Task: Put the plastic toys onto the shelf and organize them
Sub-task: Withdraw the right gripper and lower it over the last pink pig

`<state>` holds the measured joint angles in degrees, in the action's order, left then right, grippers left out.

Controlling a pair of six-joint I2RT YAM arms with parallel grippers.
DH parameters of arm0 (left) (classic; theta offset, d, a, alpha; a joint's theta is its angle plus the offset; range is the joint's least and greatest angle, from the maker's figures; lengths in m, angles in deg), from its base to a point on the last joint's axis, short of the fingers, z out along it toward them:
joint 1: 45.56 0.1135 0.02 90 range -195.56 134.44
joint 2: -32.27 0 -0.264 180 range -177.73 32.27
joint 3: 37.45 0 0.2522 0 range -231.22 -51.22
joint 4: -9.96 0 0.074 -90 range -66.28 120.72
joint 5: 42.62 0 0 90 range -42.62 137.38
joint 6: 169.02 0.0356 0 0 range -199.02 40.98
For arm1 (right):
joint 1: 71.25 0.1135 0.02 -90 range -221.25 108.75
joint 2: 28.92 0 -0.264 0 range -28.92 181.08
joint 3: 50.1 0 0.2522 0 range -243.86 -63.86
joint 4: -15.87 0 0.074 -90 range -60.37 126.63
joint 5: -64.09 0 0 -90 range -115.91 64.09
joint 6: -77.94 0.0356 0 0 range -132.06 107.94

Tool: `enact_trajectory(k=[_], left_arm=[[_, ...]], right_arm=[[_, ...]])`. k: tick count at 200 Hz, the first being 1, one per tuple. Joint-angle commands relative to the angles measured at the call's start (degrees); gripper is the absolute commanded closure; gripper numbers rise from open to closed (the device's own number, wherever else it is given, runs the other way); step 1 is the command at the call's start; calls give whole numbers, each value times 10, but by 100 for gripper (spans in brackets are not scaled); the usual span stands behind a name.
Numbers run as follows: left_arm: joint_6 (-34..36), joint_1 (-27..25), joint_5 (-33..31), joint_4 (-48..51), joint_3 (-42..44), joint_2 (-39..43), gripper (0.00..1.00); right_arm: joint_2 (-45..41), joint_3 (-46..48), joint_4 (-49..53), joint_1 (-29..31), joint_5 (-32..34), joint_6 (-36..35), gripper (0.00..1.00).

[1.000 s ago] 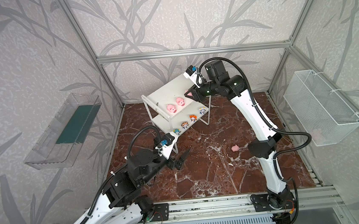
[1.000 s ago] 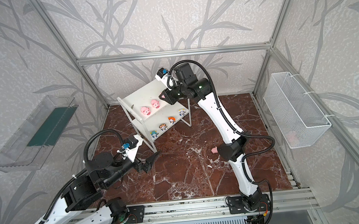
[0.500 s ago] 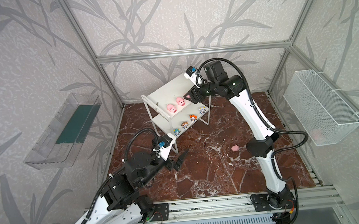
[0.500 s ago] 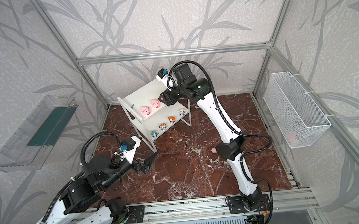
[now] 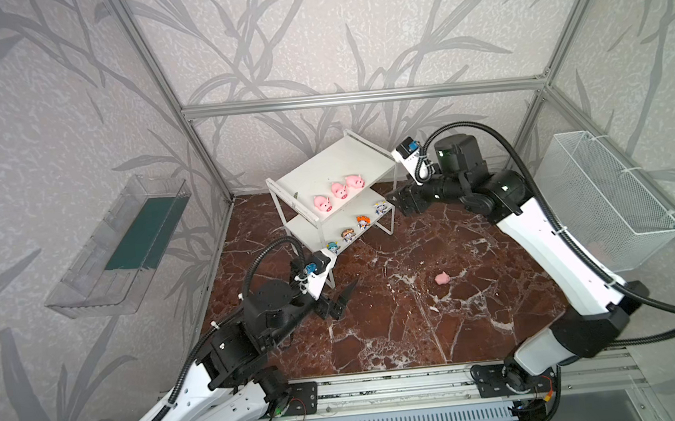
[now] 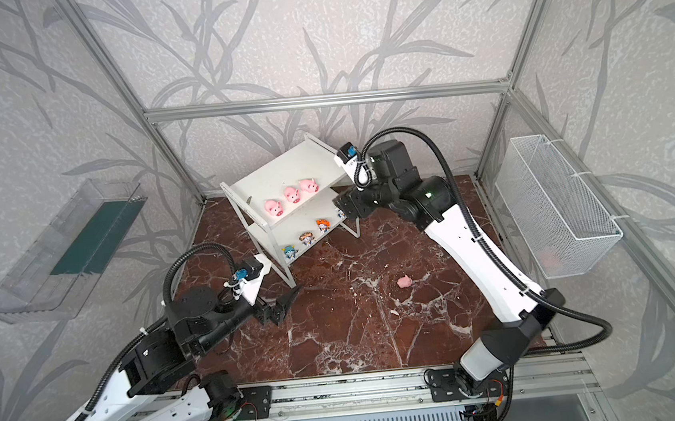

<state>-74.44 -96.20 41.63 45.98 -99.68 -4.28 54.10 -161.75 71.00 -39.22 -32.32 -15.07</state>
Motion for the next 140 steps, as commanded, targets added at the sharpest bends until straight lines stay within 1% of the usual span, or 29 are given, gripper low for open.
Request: enact_trajectory(k=[1, 17, 33, 48, 68, 77, 83, 98, 104, 108, 125, 140], left_arm=[[13, -1, 9, -11, 6, -6, 1], [13, -1, 13, -15, 5, -13, 1], [12, 0, 19, -19, 6, -20, 1], [11, 2, 24, -22, 6, -27, 1], [7, 3, 28, -24, 6, -34, 1], [7, 4, 30, -25, 5, -35, 1], [7, 3, 30, -25, 5, -34, 1], [6, 4, 28, -23, 5, -31, 1], [5, 4, 26, -23, 6, -29, 1], [5, 3, 24, -22, 6, -27, 1], [6, 3, 22, -25, 11, -20, 1], [5, 3, 22, -24, 11, -18, 1]], right_arm=[[-73, 158, -99, -25, 54, 54, 14], [-110, 260, -100, -28, 99, 69, 14], [-129, 335, -97, -29, 133, 96, 14], [-132, 396, -111, -39, 132, 119, 14], [-105, 453, -146, -92, 76, 160, 14], [-84, 473, -167, -126, 63, 180, 15], [-68, 480, -175, -141, 65, 189, 16], [-19, 473, -168, -163, 109, 201, 20], [5, 462, -160, -166, 124, 200, 23], [22, 454, -154, -169, 129, 200, 26], [95, 411, -125, -180, 112, 190, 47], [141, 391, -124, -181, 107, 181, 58]])
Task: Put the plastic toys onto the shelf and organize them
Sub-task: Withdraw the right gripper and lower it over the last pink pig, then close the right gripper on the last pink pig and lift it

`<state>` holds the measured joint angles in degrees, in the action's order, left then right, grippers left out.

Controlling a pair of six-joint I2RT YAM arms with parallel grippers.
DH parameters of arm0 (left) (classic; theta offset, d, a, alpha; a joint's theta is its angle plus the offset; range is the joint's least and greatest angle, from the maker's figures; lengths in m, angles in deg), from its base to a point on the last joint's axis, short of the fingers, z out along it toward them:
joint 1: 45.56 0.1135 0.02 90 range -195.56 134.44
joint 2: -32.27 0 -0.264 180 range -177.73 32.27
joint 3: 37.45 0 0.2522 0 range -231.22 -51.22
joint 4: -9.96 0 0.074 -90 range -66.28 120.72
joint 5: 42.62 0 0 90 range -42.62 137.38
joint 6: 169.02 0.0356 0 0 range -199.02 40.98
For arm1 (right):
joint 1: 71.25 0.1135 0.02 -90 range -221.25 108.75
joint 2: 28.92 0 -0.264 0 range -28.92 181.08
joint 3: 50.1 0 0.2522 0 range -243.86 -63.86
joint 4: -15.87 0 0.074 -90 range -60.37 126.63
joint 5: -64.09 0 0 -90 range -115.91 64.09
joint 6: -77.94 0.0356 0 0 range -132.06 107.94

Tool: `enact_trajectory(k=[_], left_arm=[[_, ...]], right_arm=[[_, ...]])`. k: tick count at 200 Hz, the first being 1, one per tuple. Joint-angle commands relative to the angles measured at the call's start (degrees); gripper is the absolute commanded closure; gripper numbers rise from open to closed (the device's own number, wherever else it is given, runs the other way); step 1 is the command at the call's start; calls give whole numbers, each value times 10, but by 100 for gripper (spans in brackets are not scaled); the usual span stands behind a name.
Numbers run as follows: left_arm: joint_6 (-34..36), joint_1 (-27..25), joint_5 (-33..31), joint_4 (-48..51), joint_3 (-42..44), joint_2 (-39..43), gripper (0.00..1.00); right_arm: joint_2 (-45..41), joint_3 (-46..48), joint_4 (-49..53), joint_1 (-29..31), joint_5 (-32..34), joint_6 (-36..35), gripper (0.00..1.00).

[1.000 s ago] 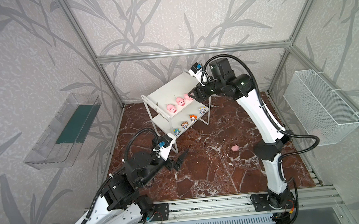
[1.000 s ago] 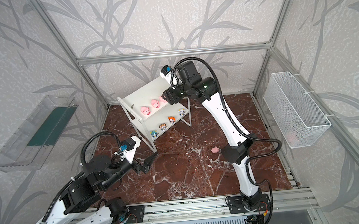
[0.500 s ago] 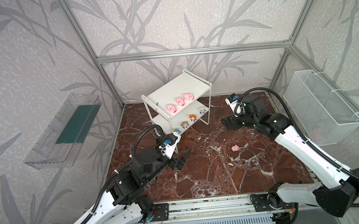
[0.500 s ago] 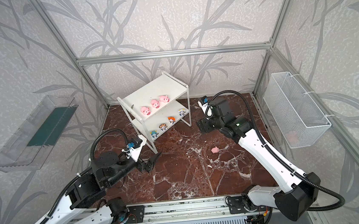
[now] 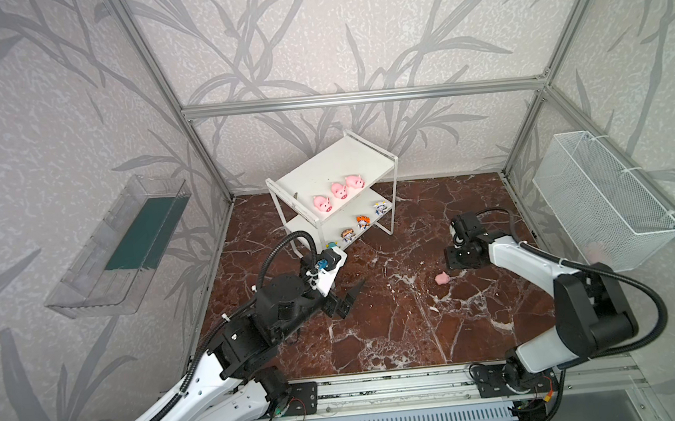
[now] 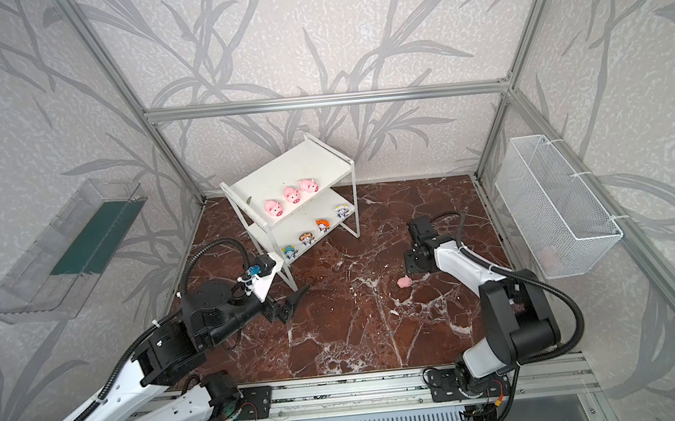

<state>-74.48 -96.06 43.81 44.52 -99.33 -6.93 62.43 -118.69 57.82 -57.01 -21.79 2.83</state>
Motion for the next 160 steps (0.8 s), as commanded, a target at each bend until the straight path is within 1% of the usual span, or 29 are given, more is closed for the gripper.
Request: enact_trajectory(k=[1, 16, 40, 71, 80, 83, 91, 102, 136, 147, 160], left_arm=[[6, 2, -1, -10, 8, 8, 1], [7, 2, -3, -6, 7, 8, 1], [9, 2, -3, -4, 8, 9, 1], [10, 2, 1, -9, 10, 8, 1], [8, 2, 4, -9, 9, 5, 1], [9, 3, 4, -9, 9, 5, 1], [8, 2, 6, -9, 9, 3, 1], [6, 3, 8, -10, 9, 2, 1], [2, 3, 10, -11, 13, 6, 1], [2, 3, 10, -11, 13, 7, 1], [3, 3, 12, -12, 13, 7, 1]], right_arm=[[59, -40, 7, -3, 1, 1, 58], [92, -59, 23, -4, -10, -6, 64], [82, -43, 24, -2, -14, -6, 64], [68, -22, 63, 4, -16, -10, 64], [67, -13, 72, 13, -16, -9, 64], [51, -10, 74, 16, -17, -10, 64], [41, -1, 78, 28, -18, -7, 65], [31, -10, 106, 40, -30, -8, 66], [-15, 2, 131, 106, -37, 11, 66], [-27, 11, 135, 111, -32, 18, 65], [-44, 21, 134, 108, -8, 22, 65]])
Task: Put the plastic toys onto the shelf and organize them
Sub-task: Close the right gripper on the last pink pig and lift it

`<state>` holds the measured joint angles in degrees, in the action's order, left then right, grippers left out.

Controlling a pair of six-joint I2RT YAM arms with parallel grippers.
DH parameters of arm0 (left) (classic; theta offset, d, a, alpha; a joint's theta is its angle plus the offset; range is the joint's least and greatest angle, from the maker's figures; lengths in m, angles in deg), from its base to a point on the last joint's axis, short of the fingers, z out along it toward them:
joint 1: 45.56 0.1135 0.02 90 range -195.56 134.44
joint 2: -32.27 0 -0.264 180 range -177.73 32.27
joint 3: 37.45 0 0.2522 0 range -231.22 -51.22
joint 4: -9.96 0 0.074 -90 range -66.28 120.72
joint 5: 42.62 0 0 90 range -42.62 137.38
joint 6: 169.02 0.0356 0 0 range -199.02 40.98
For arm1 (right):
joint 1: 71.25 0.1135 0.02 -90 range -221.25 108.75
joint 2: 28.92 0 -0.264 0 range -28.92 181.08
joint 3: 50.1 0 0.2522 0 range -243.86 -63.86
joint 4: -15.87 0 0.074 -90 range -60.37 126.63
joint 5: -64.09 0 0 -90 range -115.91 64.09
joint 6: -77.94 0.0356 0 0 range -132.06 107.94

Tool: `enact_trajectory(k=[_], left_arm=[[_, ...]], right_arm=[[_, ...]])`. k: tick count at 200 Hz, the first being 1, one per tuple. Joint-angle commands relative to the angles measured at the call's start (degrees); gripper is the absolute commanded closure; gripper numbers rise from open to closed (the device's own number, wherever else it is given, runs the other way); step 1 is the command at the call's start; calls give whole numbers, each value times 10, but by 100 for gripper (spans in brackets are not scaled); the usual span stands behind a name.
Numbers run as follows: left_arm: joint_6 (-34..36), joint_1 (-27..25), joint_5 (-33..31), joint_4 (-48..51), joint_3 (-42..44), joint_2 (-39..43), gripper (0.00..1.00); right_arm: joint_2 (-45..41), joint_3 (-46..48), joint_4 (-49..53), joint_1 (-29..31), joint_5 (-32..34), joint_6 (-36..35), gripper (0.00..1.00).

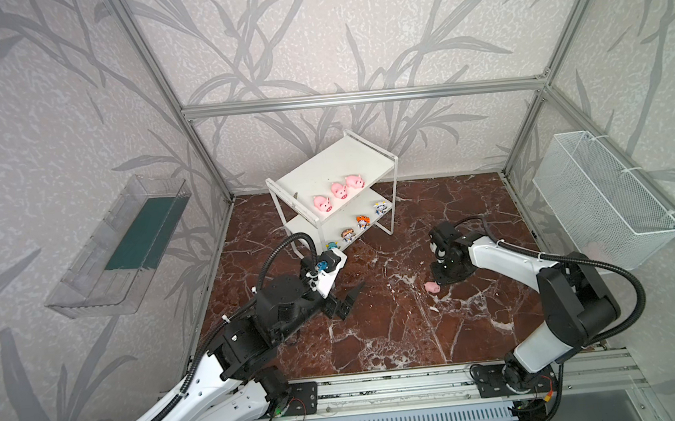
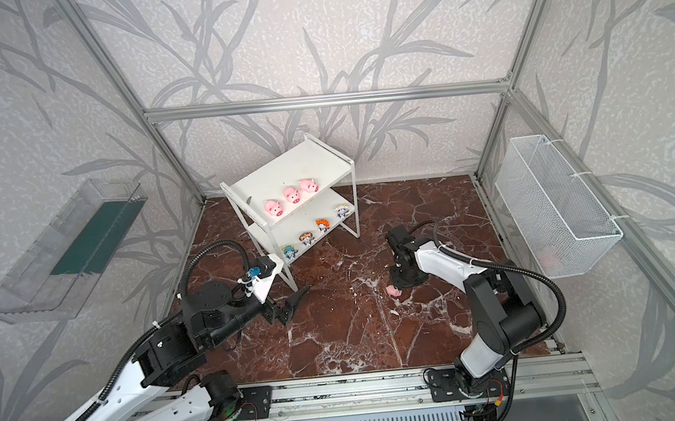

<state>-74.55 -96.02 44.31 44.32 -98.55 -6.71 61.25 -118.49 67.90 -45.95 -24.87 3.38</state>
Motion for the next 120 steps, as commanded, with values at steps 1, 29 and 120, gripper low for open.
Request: enact_trajectory(k=[1, 29, 120], left_arm=[[3, 3, 7, -10, 5, 5, 1], [4, 3, 10, -9, 2, 3, 1], [4, 3, 16, -16, 0, -10, 1]], right_arm=[[-34, 19, 34, -3, 25, 17, 65], [-79, 19, 29, -6, 9, -9, 61], [-66, 17, 28, 30, -111, -141, 37]])
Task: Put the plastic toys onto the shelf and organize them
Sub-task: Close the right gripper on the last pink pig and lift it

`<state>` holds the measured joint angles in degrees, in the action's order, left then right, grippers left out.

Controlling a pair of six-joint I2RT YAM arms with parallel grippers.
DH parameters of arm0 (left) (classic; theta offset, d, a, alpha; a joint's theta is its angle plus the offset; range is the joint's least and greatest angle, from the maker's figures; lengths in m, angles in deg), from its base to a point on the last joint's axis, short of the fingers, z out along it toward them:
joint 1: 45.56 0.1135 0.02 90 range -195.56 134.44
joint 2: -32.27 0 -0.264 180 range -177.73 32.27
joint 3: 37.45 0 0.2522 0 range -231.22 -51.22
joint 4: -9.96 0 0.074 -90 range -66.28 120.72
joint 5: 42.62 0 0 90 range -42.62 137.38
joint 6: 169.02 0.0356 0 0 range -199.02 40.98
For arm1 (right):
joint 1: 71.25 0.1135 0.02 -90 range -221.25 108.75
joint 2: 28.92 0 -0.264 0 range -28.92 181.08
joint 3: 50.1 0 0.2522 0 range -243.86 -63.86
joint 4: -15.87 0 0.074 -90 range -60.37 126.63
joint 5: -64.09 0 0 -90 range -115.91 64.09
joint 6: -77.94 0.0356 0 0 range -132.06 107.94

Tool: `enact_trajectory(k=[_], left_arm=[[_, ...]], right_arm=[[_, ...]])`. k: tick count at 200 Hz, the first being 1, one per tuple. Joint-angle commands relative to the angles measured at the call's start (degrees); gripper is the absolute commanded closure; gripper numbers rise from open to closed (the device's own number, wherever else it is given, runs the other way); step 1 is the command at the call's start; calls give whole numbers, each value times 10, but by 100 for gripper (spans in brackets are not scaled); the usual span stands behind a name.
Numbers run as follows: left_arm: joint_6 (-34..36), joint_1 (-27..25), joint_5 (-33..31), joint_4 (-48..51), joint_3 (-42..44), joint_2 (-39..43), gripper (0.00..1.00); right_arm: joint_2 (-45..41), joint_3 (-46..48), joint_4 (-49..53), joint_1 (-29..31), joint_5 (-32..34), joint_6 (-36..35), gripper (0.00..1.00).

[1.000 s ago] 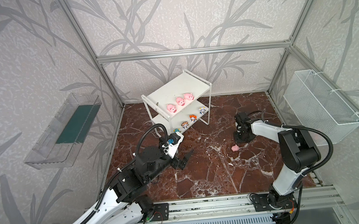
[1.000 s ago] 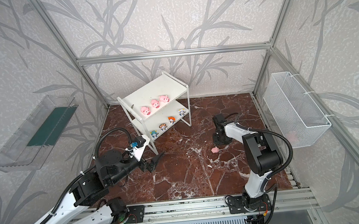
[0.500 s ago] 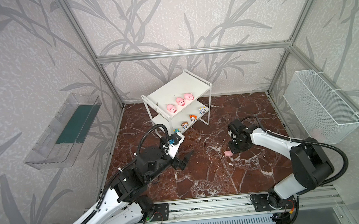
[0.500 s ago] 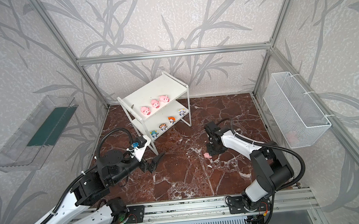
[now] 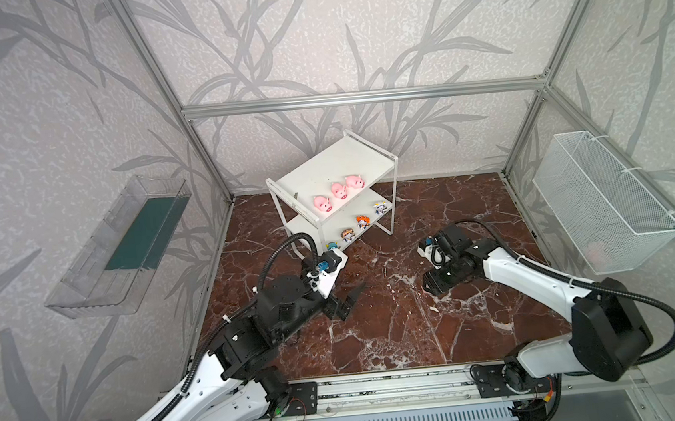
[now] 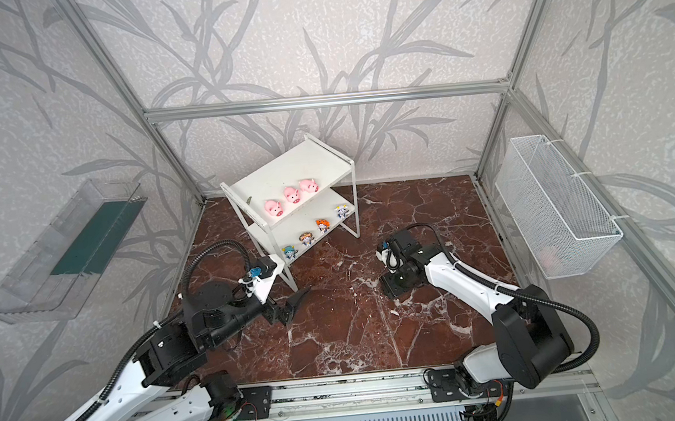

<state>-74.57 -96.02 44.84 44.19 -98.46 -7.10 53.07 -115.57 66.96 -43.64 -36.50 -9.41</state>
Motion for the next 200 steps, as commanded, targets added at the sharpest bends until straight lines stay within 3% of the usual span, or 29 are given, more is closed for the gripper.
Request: enact_trajectory(k=[1, 40, 122, 157, 185, 200], left_arm=[[4, 3, 11, -15, -1, -7, 1], [2, 5, 21, -19, -2, -14, 1], [6, 7, 10, -13, -3, -5, 1], [8, 7, 8, -11, -3, -4, 1], [7, 8, 13, -12, -4, -6, 1], [8, 7, 23, -8, -7, -11, 1]], right_arm=[[17, -12, 38, 7, 8, -12, 37], [51, -20, 52, 11, 56, 8, 37], [180, -91, 24, 14, 106, -41, 41], [198, -102, 27, 14, 95, -50, 52], [168, -82, 19, 15, 89, -40, 66], [137, -78, 26, 15, 85, -39, 69]])
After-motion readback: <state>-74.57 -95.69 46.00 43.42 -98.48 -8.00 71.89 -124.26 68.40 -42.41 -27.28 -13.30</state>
